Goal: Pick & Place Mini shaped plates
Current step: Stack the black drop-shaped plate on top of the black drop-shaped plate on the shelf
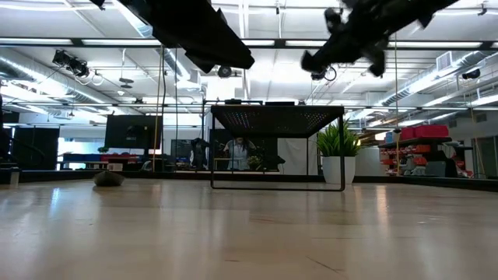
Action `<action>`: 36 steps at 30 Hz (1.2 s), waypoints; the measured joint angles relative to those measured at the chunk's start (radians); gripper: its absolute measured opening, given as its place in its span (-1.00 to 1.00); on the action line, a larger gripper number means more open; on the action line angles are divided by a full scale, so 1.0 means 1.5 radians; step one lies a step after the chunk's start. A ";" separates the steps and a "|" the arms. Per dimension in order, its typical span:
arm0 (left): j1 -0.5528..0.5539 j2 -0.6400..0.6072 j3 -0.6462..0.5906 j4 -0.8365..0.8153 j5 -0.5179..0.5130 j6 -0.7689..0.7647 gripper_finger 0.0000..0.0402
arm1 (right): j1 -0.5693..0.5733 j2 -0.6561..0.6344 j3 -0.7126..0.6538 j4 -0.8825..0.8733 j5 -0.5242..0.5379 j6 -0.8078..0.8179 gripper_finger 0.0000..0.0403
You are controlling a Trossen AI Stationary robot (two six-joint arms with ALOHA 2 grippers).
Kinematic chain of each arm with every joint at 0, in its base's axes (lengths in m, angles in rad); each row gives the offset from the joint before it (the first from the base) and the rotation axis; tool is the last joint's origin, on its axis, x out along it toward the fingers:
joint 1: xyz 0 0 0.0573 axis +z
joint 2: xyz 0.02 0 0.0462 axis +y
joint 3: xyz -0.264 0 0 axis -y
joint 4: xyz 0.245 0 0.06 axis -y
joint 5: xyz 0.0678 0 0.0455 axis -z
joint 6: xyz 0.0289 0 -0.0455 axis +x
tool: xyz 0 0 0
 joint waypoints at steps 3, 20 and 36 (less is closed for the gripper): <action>0.001 0.000 0.000 0.000 -0.013 0.000 -0.60 | -0.121 0.051 0.001 0.082 -0.121 -0.024 -0.99; 0.010 0.000 0.000 0.001 -0.042 0.001 -0.60 | -0.278 0.289 0.149 0.036 -0.221 -0.058 -0.95; 0.007 0.001 0.000 0.001 -0.042 -0.006 -0.60 | -0.297 0.298 0.149 0.011 -0.191 -0.052 -0.86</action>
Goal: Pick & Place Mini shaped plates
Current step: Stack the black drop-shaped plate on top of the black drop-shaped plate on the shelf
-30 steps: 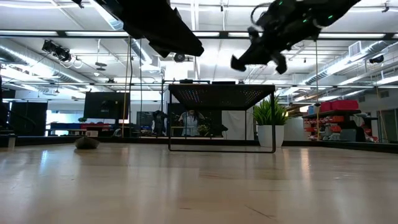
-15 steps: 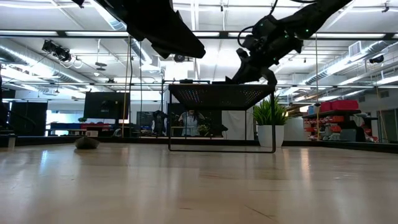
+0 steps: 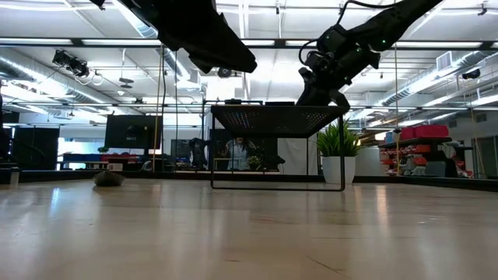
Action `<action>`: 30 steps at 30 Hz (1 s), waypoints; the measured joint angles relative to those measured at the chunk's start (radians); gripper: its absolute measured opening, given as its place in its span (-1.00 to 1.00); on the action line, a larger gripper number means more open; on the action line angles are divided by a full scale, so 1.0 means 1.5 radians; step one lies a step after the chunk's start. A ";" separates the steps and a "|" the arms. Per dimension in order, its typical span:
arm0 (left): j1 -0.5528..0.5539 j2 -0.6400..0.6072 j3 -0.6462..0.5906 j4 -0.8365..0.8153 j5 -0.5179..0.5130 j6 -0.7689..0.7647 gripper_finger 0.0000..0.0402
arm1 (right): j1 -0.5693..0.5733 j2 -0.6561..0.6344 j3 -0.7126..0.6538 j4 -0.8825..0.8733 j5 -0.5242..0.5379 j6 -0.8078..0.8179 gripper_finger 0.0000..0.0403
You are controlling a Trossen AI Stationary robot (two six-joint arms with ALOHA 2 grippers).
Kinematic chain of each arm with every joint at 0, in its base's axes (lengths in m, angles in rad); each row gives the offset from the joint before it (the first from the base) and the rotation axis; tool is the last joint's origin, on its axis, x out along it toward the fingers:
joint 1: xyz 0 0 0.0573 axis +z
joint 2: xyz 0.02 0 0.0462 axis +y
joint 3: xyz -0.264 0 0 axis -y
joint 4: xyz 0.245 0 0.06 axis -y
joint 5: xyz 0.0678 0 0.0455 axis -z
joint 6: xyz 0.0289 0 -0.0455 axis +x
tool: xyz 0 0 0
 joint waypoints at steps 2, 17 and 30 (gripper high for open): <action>0.000 0.000 0.000 0.000 0.000 0.000 -0.60 | -0.002 0.000 0.000 -0.005 0.006 -0.001 -0.83; 0.000 0.000 0.000 0.000 0.000 0.000 -0.60 | -0.008 -0.026 0.000 -0.030 0.064 -0.007 -0.43; 0.001 0.000 0.000 0.017 0.000 0.001 -0.60 | -0.008 -0.073 0.000 -0.061 -0.017 0.118 -0.68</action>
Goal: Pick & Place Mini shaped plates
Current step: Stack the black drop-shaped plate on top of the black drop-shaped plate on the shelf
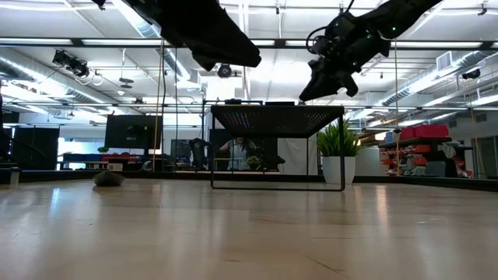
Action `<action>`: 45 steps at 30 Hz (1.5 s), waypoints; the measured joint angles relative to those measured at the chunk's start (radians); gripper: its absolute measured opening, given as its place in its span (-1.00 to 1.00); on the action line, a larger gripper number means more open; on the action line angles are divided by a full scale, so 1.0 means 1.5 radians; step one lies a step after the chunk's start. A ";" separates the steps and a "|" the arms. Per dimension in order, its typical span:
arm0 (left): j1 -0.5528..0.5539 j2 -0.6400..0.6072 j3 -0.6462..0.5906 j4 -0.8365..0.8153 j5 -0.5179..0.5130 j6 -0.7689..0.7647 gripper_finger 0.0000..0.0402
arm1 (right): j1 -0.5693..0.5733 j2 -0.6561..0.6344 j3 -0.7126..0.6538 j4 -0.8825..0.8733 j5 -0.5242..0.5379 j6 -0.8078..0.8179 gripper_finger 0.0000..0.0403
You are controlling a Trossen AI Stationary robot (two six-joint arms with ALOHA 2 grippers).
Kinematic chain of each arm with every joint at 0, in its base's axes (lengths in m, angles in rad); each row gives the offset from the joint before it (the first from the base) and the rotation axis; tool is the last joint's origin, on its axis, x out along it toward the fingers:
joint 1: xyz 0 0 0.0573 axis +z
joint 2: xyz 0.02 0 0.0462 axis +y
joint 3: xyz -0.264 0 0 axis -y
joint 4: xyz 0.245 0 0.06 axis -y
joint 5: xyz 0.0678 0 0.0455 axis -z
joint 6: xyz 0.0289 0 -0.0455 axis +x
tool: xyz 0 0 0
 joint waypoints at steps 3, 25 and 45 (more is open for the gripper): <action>0.000 0.000 0.000 0.005 0.000 0.000 -0.60 | -0.007 0.012 0.000 0.007 0.010 0.038 -0.77; 0.000 0.000 0.000 0.013 0.000 0.001 -0.60 | -0.059 0.063 0.000 0.074 0.023 0.185 -0.98; 0.001 0.000 0.000 0.017 -0.005 0.007 -0.60 | -0.063 0.158 0.000 0.233 0.041 0.398 -0.99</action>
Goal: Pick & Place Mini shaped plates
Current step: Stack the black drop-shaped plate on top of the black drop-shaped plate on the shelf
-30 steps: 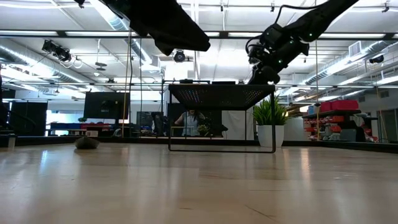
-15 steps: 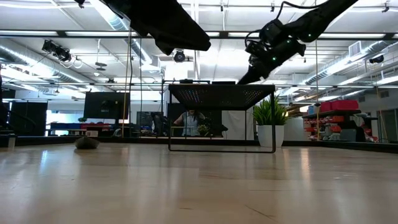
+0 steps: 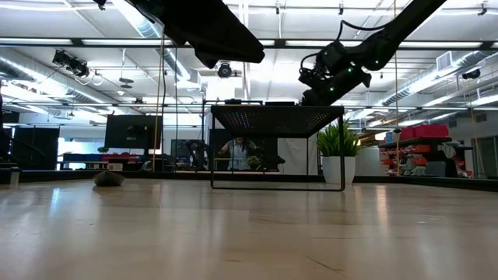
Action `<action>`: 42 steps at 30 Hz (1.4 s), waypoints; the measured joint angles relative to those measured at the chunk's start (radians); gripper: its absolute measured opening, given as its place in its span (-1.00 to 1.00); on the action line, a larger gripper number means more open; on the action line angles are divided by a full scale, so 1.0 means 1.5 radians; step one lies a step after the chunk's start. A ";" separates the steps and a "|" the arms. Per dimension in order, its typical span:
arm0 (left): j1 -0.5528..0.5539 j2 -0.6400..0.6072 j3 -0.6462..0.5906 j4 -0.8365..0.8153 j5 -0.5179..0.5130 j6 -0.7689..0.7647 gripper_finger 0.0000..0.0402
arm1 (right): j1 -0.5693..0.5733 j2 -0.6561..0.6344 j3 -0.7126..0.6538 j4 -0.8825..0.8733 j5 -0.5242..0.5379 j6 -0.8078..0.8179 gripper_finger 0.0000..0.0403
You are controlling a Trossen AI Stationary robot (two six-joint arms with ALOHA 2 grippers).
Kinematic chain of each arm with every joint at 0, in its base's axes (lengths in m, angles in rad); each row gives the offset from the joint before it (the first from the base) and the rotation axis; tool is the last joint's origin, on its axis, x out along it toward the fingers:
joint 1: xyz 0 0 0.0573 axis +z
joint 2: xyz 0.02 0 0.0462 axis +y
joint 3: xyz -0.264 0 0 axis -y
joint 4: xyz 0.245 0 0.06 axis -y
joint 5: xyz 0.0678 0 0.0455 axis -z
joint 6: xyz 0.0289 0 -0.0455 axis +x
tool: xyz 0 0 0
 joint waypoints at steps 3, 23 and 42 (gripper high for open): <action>0.000 0.000 0.000 0.000 0.000 0.000 -0.60 | 0.000 0.000 0.000 -0.001 0.002 -0.004 -0.99; 0.000 -0.078 0.000 -0.205 -0.161 -0.184 -0.60 | 0.215 -0.284 -0.071 -0.078 0.002 0.042 -0.99; 0.019 -0.155 -0.147 -0.677 -0.102 -0.344 -0.22 | 0.821 -0.393 -0.552 0.419 0.311 0.319 -0.99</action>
